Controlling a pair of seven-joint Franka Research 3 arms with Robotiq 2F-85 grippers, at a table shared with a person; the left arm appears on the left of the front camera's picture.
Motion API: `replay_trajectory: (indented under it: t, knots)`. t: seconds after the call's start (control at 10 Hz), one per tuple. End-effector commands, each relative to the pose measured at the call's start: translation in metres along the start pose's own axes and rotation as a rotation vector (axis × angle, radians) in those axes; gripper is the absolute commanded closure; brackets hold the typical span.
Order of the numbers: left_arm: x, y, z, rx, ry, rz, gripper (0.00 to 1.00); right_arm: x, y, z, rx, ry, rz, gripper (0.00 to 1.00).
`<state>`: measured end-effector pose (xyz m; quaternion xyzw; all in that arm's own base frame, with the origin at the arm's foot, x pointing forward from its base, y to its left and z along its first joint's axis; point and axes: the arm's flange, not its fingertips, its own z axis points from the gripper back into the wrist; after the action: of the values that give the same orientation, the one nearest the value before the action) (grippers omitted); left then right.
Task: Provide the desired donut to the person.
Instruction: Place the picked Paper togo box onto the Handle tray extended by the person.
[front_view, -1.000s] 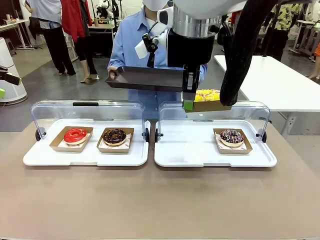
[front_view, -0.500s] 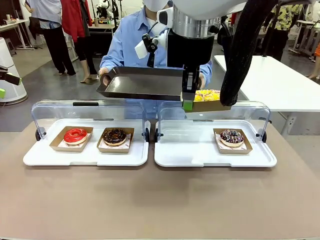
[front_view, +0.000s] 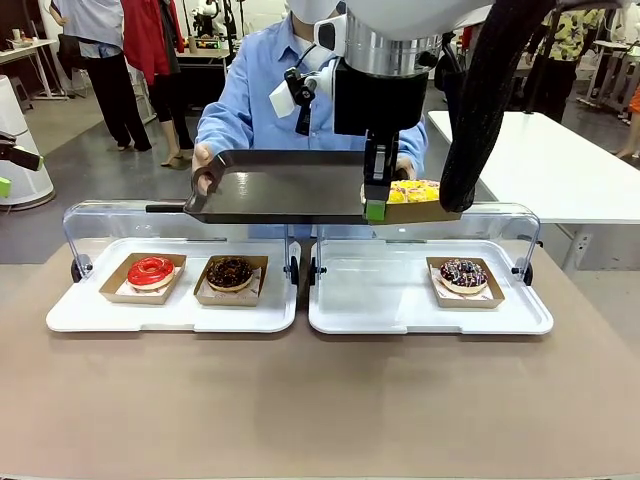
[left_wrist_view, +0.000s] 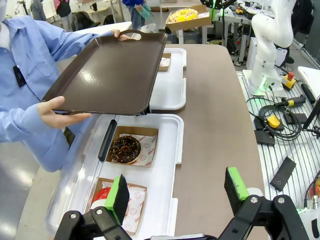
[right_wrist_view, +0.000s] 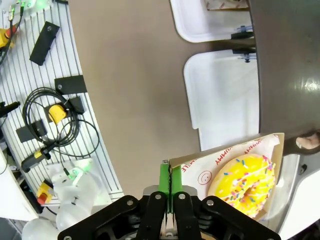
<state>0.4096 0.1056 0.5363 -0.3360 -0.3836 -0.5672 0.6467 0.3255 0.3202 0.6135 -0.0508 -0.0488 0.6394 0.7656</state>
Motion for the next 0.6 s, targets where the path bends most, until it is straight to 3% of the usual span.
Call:
replay_trajectory:
  t: [0.0, 0.5]
  knots:
    - [0.0012, -0.0006, 0.0018, -0.002, -0.003, -0.003, 0.00, -0.0006, 0.0027, 0.0029, 0.000, 0.005, -0.016, 1.00]
    - [0.0012, -0.0006, 0.0018, -0.002, -0.003, -0.003, 0.00, -0.0006, 0.0027, 0.0029, 0.000, 0.005, -0.016, 1.00]
